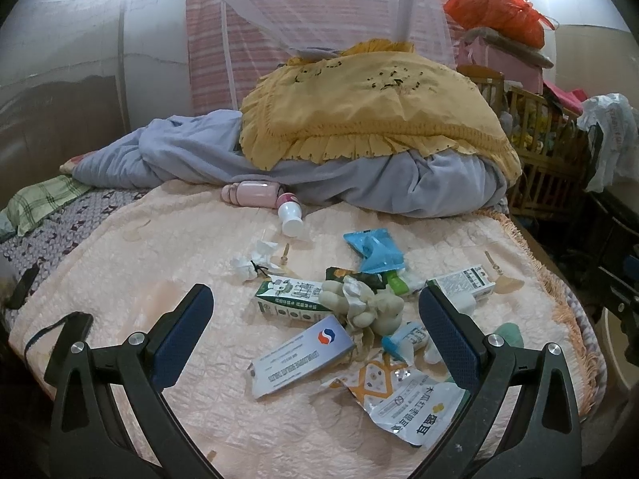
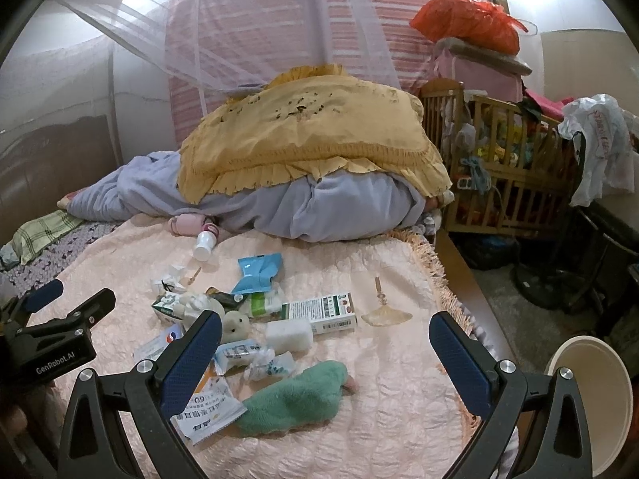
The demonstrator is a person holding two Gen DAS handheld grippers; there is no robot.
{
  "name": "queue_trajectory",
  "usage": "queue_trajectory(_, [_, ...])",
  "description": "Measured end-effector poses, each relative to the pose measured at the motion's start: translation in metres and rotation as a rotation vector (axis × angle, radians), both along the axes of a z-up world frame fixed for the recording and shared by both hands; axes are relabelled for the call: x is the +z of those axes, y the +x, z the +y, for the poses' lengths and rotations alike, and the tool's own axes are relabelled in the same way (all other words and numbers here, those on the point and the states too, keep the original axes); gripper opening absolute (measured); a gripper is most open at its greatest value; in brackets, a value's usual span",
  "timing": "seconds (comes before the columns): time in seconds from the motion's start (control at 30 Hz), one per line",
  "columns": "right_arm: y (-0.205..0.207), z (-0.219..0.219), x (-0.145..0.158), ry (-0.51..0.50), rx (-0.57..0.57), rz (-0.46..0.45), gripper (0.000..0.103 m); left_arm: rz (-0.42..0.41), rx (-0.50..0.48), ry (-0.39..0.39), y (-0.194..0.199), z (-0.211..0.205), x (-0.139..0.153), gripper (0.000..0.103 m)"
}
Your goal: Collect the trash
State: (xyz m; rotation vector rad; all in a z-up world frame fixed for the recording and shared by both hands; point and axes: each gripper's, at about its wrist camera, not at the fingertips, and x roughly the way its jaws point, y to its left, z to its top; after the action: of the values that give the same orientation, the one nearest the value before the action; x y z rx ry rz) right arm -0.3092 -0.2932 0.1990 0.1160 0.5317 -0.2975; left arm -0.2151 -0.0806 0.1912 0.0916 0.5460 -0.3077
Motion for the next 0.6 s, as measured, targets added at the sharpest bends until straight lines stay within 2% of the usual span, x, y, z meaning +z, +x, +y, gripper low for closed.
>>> queue_trajectory(0.33, [0.001,-0.001,-0.003,0.001,0.005,0.01,0.103,0.002,0.003,0.008,0.002,-0.001,-0.004,0.102])
queue_trajectory(0.6, [0.009,-0.008,-0.015,0.011,0.015,0.066,0.103,0.028,0.012,0.029,0.009,0.007,-0.018,0.102])
